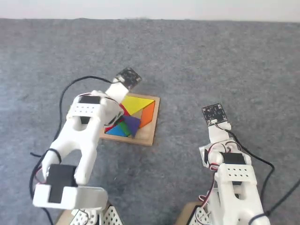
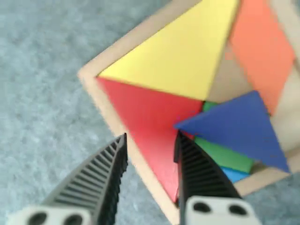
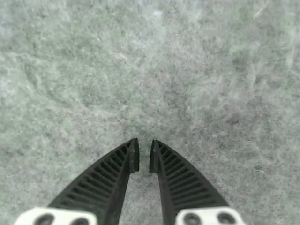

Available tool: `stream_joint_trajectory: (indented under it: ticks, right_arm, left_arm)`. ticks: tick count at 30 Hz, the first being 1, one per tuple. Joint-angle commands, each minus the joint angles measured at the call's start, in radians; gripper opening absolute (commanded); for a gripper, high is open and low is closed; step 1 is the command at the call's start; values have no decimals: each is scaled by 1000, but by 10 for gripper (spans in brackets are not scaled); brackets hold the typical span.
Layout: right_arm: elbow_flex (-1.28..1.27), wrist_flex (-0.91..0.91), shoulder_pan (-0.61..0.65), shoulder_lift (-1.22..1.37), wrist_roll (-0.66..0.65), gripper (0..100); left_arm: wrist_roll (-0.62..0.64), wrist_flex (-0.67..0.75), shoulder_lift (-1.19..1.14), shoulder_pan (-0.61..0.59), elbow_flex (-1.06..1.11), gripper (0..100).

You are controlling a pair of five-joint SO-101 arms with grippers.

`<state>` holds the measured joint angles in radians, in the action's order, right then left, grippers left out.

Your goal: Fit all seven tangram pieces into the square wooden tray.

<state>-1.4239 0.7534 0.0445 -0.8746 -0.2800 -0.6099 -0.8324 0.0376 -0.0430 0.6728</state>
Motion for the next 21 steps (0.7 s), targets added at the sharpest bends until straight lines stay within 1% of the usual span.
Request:
stream_joint_trajectory:
  ticks: [1,7,12,16,21]
  right_arm:
    - [5,-15,-7,-15,-11,65]
    - [5,-15,-7,-15,-11,65]
    - [5,-15,-7,-15,-11,65]
    - [5,-15,-7,-15,-11,65]
    - [5,-15,-7,-15,-11,65]
  left_arm:
    - [15,18,-35,66,-47,155]
    - [57,23,-94,141,-54,156]
    - [89,17,-94,155,-85,156]
    - [91,17,-94,158,-94,156]
    - [92,17,-98,218,-85,156]
